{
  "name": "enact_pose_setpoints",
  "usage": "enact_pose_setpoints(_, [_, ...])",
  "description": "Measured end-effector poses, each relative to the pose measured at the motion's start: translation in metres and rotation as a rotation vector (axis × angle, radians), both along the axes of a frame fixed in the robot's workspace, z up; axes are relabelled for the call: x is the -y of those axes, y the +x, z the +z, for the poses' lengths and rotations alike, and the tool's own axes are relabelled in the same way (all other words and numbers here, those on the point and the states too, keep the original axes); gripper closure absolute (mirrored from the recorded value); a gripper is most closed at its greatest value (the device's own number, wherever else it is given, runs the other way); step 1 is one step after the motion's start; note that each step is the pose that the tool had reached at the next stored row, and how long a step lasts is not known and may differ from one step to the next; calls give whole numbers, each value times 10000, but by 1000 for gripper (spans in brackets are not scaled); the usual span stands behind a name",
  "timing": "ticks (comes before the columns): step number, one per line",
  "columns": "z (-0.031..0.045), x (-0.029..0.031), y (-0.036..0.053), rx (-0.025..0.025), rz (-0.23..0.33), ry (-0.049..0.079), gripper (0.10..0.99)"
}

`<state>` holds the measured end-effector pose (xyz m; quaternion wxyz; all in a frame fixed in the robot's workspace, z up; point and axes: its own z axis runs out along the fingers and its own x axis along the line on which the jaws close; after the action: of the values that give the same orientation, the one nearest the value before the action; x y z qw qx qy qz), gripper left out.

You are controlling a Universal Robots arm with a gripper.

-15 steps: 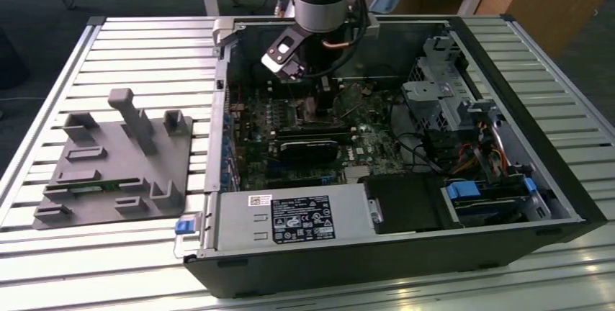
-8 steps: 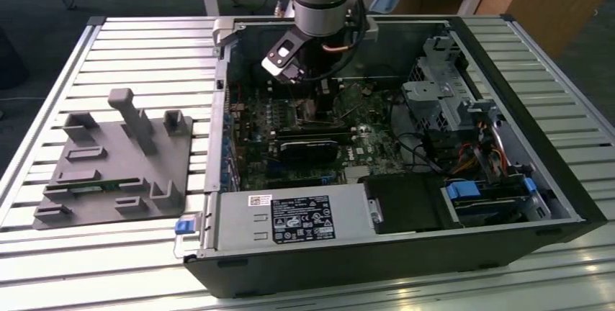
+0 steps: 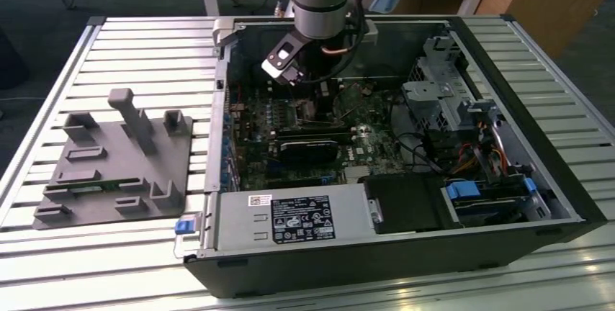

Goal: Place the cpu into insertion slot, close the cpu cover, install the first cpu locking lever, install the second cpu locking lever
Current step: 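Place the cpu into insertion slot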

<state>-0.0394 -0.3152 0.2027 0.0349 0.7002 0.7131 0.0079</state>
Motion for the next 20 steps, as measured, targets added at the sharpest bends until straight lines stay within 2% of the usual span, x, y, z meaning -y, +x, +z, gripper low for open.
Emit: enact_pose_setpoints(20, [-88,-23,-4,-11,-1,-1,545])
